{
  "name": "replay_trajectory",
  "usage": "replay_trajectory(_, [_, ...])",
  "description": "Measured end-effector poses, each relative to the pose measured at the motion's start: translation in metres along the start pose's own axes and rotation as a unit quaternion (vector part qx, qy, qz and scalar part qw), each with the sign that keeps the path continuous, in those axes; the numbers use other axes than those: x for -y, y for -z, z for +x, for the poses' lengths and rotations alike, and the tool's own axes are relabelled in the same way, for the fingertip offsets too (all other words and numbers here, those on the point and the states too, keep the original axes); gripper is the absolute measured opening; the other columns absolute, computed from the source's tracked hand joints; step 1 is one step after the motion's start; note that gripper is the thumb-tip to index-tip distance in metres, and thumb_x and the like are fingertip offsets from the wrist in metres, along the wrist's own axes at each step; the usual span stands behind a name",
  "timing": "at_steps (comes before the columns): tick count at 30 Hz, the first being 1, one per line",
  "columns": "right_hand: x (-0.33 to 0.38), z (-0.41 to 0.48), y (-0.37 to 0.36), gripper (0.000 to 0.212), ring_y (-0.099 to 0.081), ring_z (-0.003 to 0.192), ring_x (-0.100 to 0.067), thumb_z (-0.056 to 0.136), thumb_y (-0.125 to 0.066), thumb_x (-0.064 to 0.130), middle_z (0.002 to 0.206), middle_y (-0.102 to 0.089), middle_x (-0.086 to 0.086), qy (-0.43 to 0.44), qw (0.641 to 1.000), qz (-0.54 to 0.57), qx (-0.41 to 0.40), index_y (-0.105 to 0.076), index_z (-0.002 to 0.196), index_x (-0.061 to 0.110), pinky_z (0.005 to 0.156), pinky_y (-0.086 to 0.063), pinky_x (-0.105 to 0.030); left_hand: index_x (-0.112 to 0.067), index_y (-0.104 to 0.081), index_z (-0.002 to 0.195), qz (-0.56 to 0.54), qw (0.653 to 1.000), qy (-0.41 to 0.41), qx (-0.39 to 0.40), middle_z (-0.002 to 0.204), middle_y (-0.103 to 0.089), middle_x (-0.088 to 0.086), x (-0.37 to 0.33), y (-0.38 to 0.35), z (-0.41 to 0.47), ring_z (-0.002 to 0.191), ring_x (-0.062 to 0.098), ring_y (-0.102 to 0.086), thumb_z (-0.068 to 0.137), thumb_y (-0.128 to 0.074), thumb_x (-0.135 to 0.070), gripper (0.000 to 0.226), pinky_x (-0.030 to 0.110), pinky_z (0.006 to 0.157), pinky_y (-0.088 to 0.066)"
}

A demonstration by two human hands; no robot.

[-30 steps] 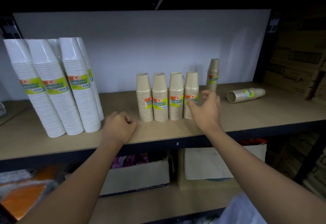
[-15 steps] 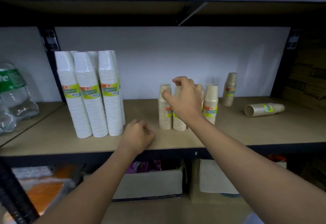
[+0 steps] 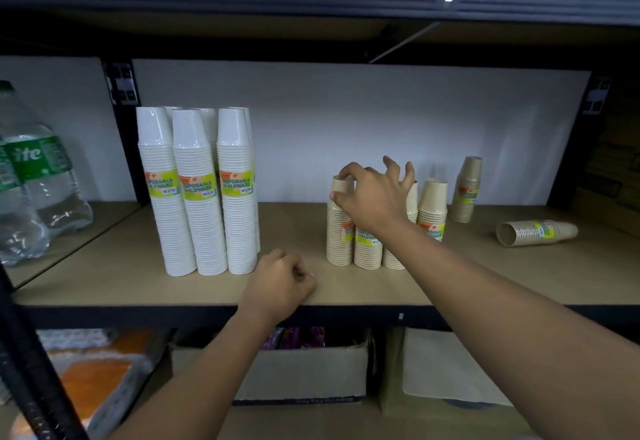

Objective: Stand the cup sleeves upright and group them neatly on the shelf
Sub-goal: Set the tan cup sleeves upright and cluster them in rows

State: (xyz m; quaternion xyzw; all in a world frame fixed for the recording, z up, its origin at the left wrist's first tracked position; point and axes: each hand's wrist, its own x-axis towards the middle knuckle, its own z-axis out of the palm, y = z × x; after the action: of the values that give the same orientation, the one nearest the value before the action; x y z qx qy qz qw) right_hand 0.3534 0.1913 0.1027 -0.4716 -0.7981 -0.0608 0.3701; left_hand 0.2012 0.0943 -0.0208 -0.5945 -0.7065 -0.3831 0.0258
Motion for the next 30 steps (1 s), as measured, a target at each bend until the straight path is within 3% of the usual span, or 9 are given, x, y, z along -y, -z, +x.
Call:
replay_trajectory(6, [0.000,-0.008,0.002,0.029,-0.027,0.142,-0.028,0.083,-0.065,0.050,0.108,-0.070,0.014,0.035,0.997,0.064,-0.039,-0.065,0.108,0.036,0.115,0.005,-0.052,-0.019,-0.066,0.079,0.003,1.000,-0.002,-0.010,0.089,-0.054,-0.005,0.000,-0.001,-0.001,0.091,0.017,-0.051,0.080,-0.069,-0.034,0.016,0.026,0.076,-0.039])
replay_trajectory(10, [0.001,-0.016,0.019,0.025,-0.033,0.137,-0.018,0.081,-0.071,0.045,0.097,-0.063,0.022,0.026,0.979,0.178,-0.092,-0.066,0.104,0.037,0.118,0.000,-0.045,-0.018,-0.067,0.079,0.012,1.000,-0.003,-0.013,0.087,-0.054,-0.004,0.000,-0.001,-0.002,0.090,0.020,-0.053,0.080,-0.069,-0.033,0.016,0.029,0.077,-0.043])
replay_trajectory(16, [-0.012,-0.035,0.045,0.022,-0.057,0.103,0.004,0.072,-0.069,0.054,0.101,-0.067,0.023,0.005,0.940,0.335,-0.070,-0.061,0.090,0.044,0.109,-0.035,-0.049,-0.017,-0.067,0.084,0.029,1.000,-0.004,-0.005,0.089,-0.052,-0.003,-0.002,-0.001,-0.002,0.091,0.020,-0.051,0.083,-0.068,-0.033,0.016,0.029,0.078,-0.041])
replay_trajectory(19, [-0.026,-0.053,0.041,0.022,-0.060,0.102,0.000,0.076,-0.075,0.045,0.109,-0.065,0.016,-0.018,0.935,0.351,-0.056,-0.062,0.094,0.041,0.098,-0.048,-0.034,-0.017,-0.067,0.083,0.033,0.999,-0.007,-0.001,0.090,-0.054,-0.001,-0.002,-0.002,-0.001,0.091,0.022,-0.053,0.083,-0.068,-0.033,0.016,0.031,0.080,-0.044])
replay_trajectory(21, [-0.035,-0.065,0.036,0.023,-0.062,0.099,-0.008,0.081,-0.077,0.034,0.115,-0.061,0.006,-0.033,0.932,0.358,-0.053,-0.063,0.099,0.036,0.078,-0.050,-0.011,-0.016,-0.067,0.082,0.032,0.999,-0.005,-0.001,0.090,-0.055,0.001,-0.002,-0.002,-0.001,0.091,0.023,-0.053,0.083,-0.068,-0.032,0.016,0.033,0.082,-0.046])
replay_trajectory(22, [-0.038,-0.069,0.033,0.023,-0.063,0.098,-0.011,0.082,-0.077,0.031,0.118,-0.059,0.003,-0.038,0.927,0.368,-0.057,-0.062,0.100,0.034,0.068,-0.048,-0.007,-0.016,-0.067,0.081,0.031,1.000,-0.004,0.000,0.090,-0.055,0.001,-0.002,-0.002,-0.001,0.091,0.023,-0.054,0.082,-0.069,-0.032,0.016,0.034,0.082,-0.046])
replay_trajectory(24, [-0.043,-0.075,0.028,0.027,-0.062,0.098,-0.010,0.084,-0.077,0.029,0.120,-0.056,0.002,-0.043,0.920,0.380,-0.080,-0.061,0.105,0.033,0.065,-0.050,-0.010,-0.017,-0.067,0.081,0.032,0.999,-0.005,0.001,0.089,-0.056,0.001,-0.002,-0.003,-0.001,0.091,0.024,-0.054,0.082,-0.069,-0.032,0.016,0.035,0.082,-0.047])
replay_trajectory(26, [-0.045,-0.079,0.023,0.037,-0.062,0.099,-0.006,0.083,-0.077,0.034,0.121,-0.057,0.005,-0.043,0.917,0.384,-0.098,-0.059,0.115,0.033,0.074,-0.055,-0.019,-0.017,-0.067,0.081,0.037,0.999,-0.003,0.001,0.089,-0.056,0.001,-0.002,-0.002,-0.001,0.091,0.024,-0.054,0.083,-0.068,-0.033,0.016,0.035,0.082,-0.046])
replay_trajectory(30, [-0.045,-0.094,0.016,0.061,-0.060,0.104,-0.004,0.082,-0.078,0.040,0.118,-0.058,0.012,-0.069,0.910,0.403,-0.069,-0.044,0.132,0.036,0.079,-0.057,-0.027,-0.019,-0.068,0.085,0.045,0.999,0.000,0.001,0.091,-0.055,-0.002,-0.002,-0.003,-0.002,0.091,0.020,-0.053,0.084,-0.067,-0.035,0.016,0.031,0.080,-0.042])
